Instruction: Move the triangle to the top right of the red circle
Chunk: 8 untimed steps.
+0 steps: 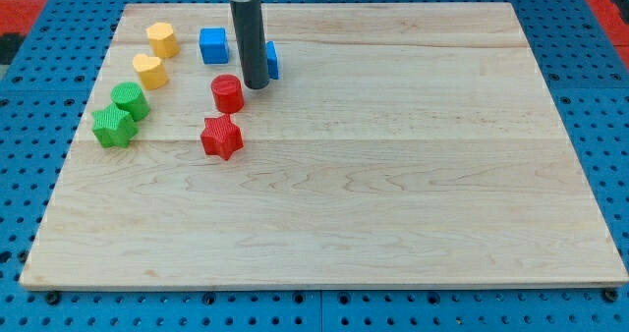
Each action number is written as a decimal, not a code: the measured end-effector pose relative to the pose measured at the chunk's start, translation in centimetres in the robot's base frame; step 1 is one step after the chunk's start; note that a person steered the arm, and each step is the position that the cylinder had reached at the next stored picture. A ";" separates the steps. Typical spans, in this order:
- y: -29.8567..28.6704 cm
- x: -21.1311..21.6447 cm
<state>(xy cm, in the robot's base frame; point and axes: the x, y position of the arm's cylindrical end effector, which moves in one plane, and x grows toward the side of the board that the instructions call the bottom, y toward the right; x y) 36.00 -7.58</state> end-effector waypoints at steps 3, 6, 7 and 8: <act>10.7 -10.8; 2.5 -2.0; 2.4 -0.9; 3.1 -0.5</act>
